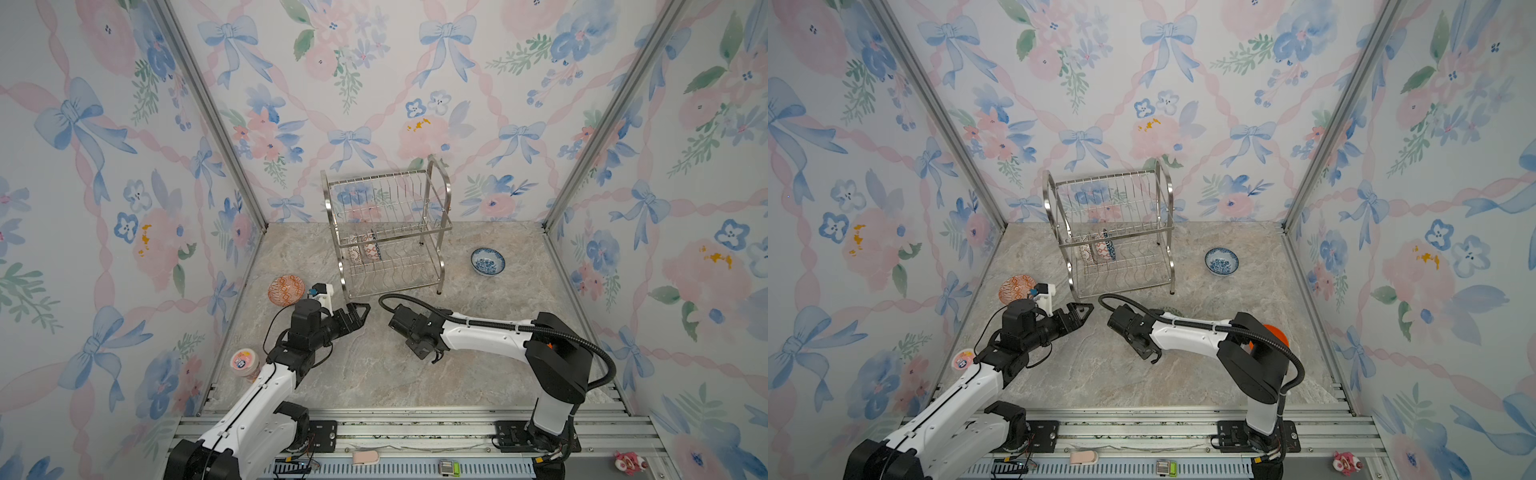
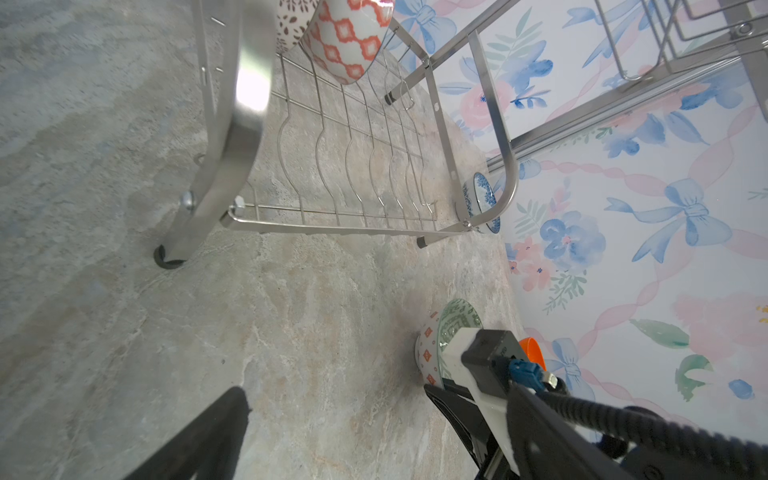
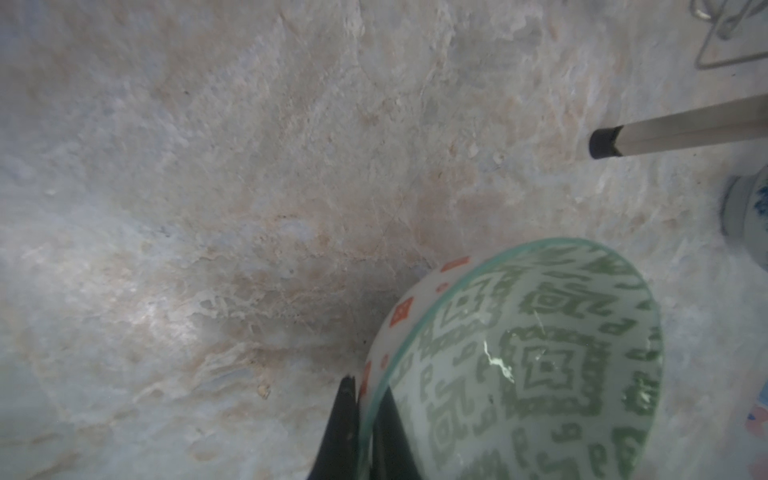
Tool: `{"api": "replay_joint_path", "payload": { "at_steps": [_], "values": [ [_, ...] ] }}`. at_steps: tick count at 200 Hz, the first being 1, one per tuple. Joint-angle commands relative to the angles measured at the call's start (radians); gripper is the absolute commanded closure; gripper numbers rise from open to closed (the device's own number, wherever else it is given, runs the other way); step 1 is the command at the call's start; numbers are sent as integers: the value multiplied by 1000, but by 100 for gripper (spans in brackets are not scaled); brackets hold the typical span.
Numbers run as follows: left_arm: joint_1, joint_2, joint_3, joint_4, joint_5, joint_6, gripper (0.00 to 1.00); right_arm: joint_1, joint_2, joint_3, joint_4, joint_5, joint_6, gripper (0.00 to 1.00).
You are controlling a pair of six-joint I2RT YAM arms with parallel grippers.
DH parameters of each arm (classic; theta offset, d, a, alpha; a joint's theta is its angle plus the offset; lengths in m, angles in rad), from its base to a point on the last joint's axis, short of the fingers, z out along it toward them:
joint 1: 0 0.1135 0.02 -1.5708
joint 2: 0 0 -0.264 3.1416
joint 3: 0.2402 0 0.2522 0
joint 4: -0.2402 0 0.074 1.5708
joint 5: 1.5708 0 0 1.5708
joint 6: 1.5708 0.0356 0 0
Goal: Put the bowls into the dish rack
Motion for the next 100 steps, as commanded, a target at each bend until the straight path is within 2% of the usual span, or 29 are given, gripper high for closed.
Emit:
{"api": "replay_joint_path", "payload": {
  "at_steps": [1, 67, 100],
  "values": [
    [7, -9, 7, -8, 8, 9, 2, -10, -73, 14, 29, -50, -5, 100],
    [10, -28, 25, -27, 3, 11, 2, -123, -413, -164, 460, -434, 93, 100],
    [10, -16, 38, -24, 3, 14, 2, -207, -460, -226, 739, -591, 191, 100]
  ]
}}
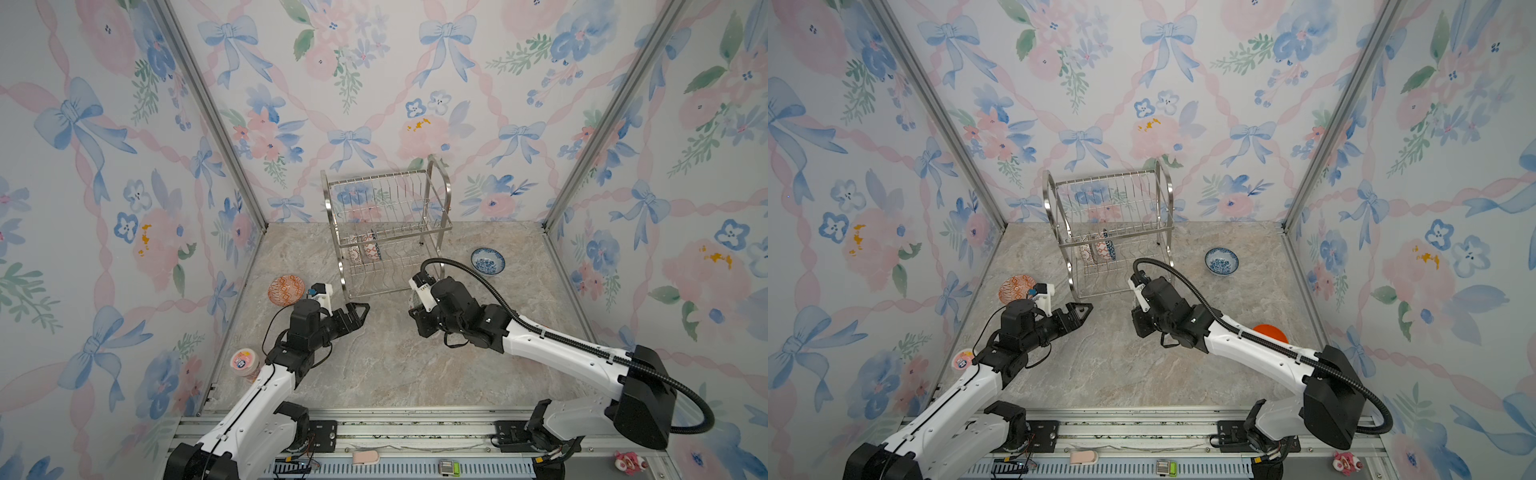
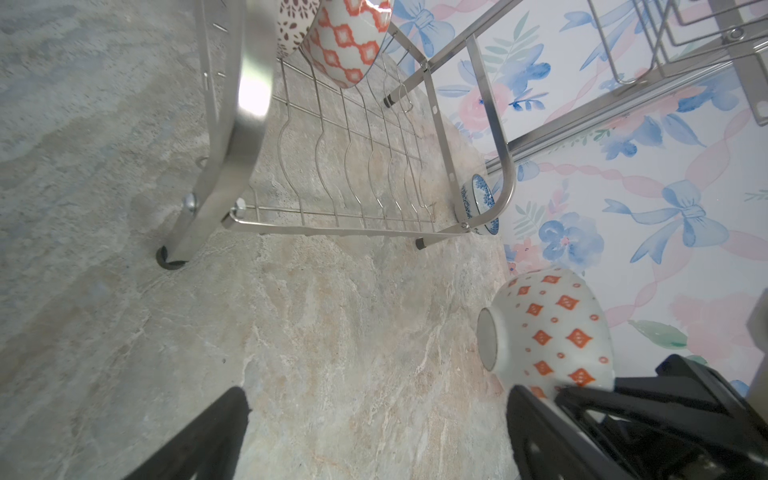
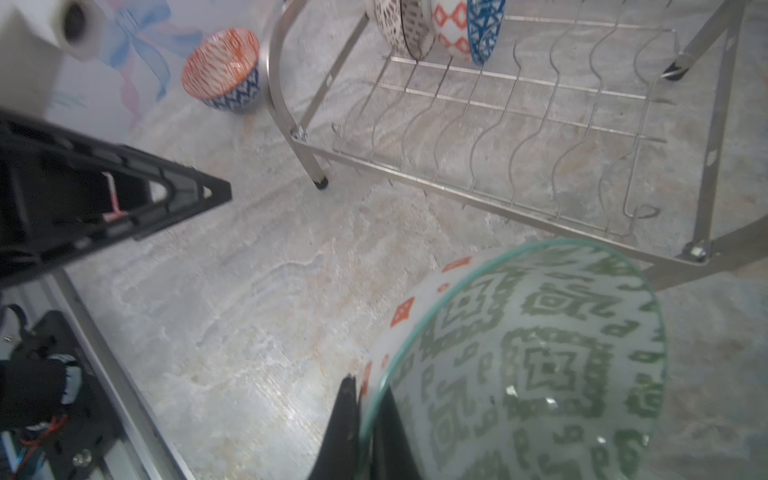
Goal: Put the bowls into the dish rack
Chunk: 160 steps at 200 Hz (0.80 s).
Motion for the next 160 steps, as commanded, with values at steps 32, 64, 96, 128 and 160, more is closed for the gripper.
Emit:
{"api": "replay_joint_path", "payload": {
  "at_steps": [32, 64, 96, 128, 160],
  "values": [
    [9, 9, 45, -8, 10, 21, 2, -93, 67, -37, 484, -243, 165, 100],
    [13, 23, 64, -17, 19, 34, 2, -167, 200, -28, 747, -375, 285, 100],
    [23, 33, 84, -39, 24, 57, 2, -224, 345, 20, 901, -445, 374, 100],
    [32, 43, 104, -57, 19, 75, 2, -256, 460, 82, 1005, -501, 426, 100],
    [38, 58, 112, -57, 21, 81, 2, -279, 555, 135, 1091, -525, 481, 100]
  ]
}}
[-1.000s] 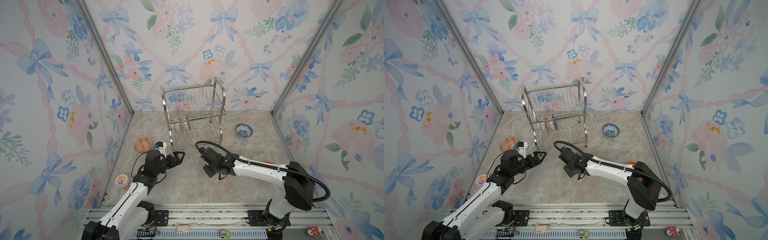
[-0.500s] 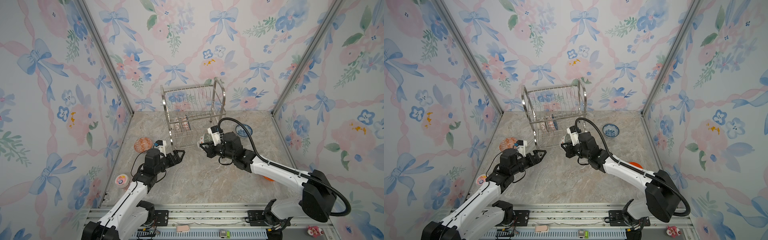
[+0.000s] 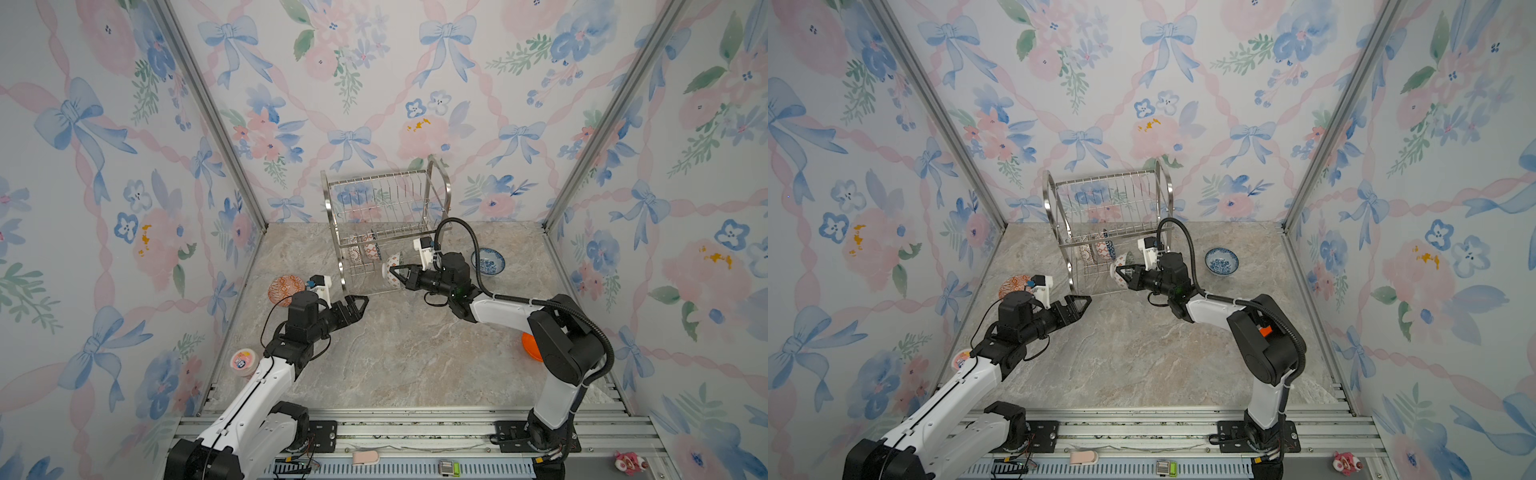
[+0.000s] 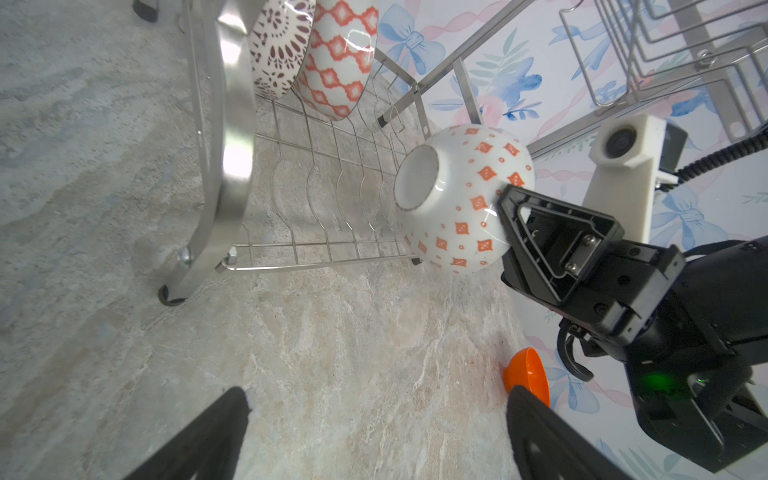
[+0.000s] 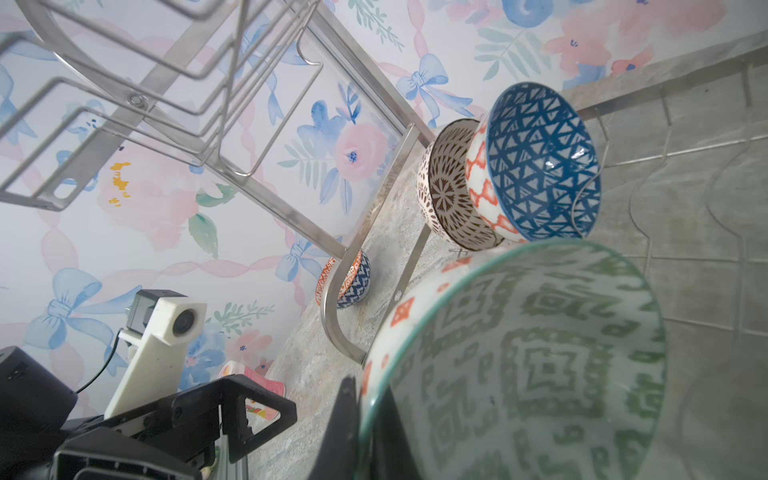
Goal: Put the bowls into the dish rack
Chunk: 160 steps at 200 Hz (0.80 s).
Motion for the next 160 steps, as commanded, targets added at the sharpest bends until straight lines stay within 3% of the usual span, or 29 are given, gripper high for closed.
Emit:
{"api": "replay_joint_path", "payload": {
  "at_steps": [1, 57, 160],
  "values": [
    [9, 13, 28, -20, 12, 32, 2, -21, 55, 62, 178, -53, 71, 100],
    [19, 50, 46, -20, 13, 35, 2, -57, 209, 148, 370, -81, 157, 100],
    [26, 89, 71, 6, -25, 14, 2, -9, 216, 71, 425, 57, 41, 100]
  ]
}}
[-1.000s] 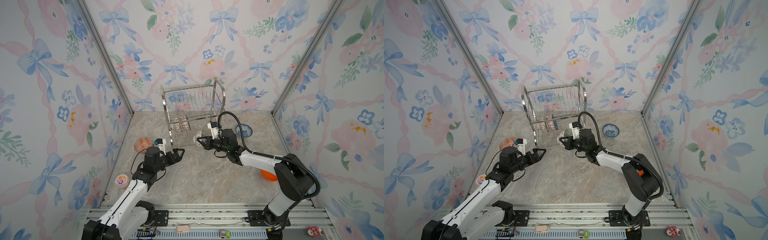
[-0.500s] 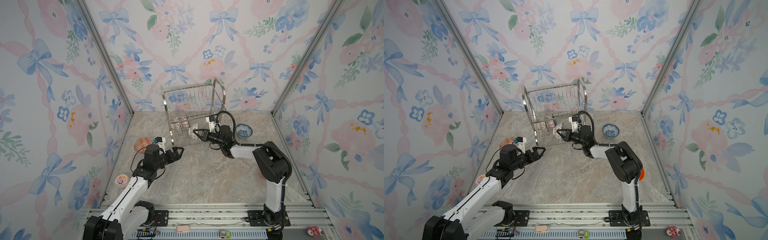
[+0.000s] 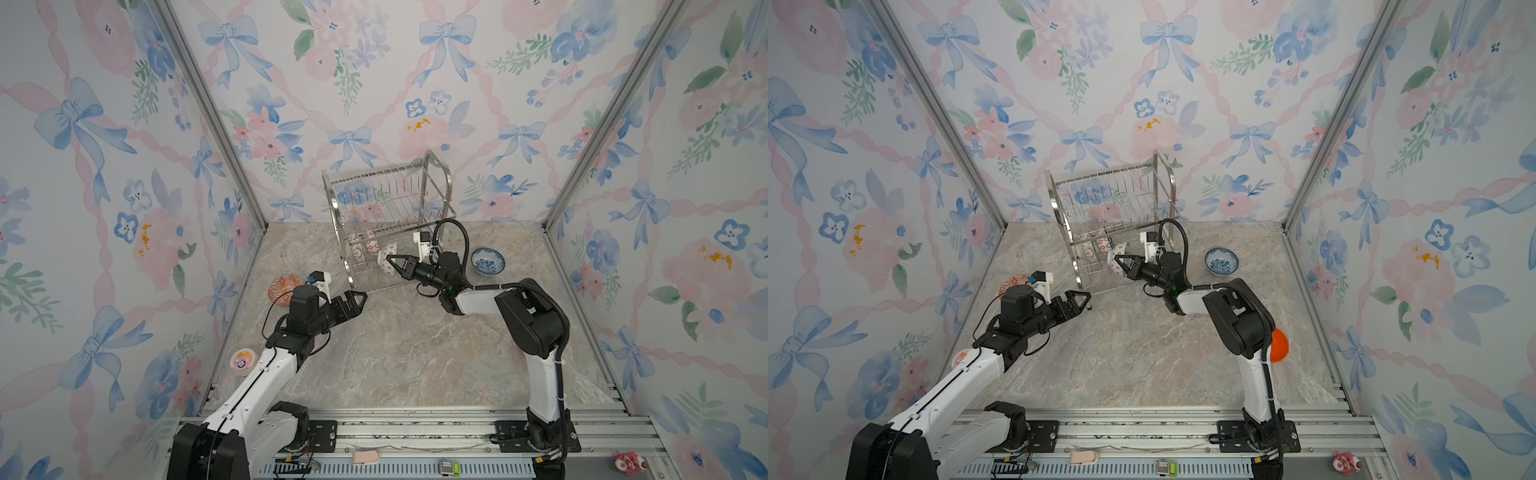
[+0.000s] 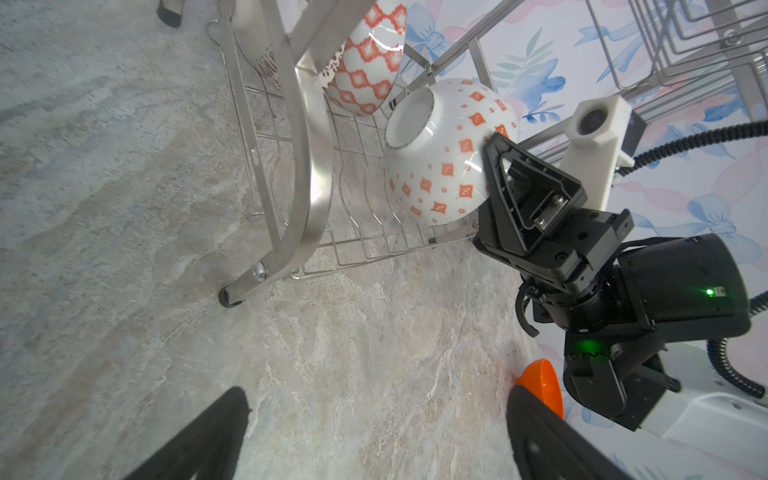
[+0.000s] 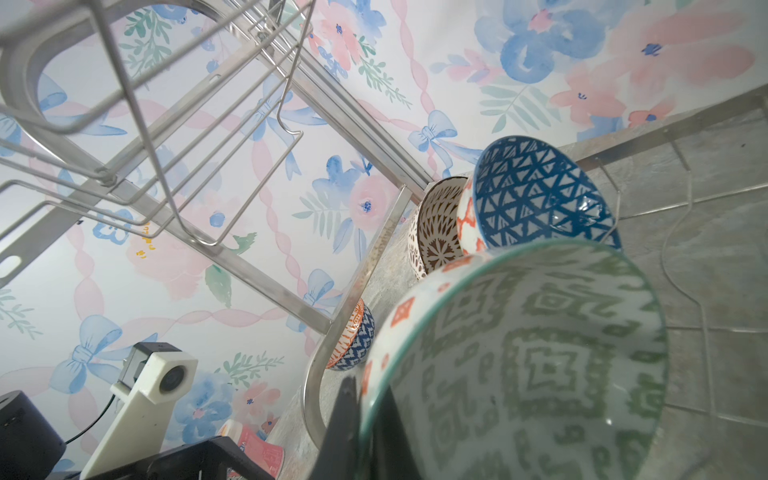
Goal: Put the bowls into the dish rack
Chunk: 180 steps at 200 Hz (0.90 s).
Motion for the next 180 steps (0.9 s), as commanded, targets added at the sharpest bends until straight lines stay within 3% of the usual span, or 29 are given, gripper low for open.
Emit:
{"api": "replay_joint_path", "payload": {
  "at_steps": [1, 93, 180],
  "values": [
    [5, 13, 31, 14, -15, 3, 2, 18, -23, -27, 114, 53, -64, 100],
    [-24, 50, 41, 34, -43, -11, 2, 26, -89, -139, 144, 79, -107, 100],
    [-40, 51, 39, 40, -69, -9, 2, 137, -178, -187, -17, 241, -253, 100]
  ]
}}
